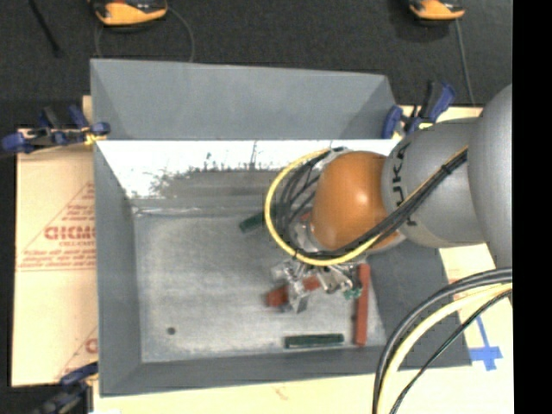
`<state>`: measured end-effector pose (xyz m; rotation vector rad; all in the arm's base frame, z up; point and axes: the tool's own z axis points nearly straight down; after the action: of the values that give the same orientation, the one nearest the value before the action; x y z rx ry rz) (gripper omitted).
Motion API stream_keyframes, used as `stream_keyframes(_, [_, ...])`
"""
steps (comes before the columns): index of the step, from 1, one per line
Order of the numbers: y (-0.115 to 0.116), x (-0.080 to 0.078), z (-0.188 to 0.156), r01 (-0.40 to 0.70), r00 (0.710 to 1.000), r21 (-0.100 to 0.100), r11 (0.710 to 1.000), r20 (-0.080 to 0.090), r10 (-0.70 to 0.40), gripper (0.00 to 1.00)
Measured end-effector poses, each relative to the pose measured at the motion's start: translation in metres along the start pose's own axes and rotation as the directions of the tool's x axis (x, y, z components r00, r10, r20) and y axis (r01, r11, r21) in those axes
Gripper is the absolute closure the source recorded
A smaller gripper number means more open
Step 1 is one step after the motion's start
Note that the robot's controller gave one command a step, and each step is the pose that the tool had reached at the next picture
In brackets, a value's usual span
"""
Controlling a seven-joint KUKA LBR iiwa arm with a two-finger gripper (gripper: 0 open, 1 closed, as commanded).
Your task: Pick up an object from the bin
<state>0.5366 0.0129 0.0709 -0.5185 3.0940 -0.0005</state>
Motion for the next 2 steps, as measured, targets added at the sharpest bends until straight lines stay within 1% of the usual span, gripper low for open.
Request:
stream_keyframes(1, [-0.084, 0.048, 0.0, -0.343, 0.939, -0.001, 0.939, 0.0, 0.343, 1.0])
stream_keyframes(2, [-0.108, 0.048, -0.174, -0.371, 0.928, 0.002, 0.928, 0.009, 0.371, 1.0])
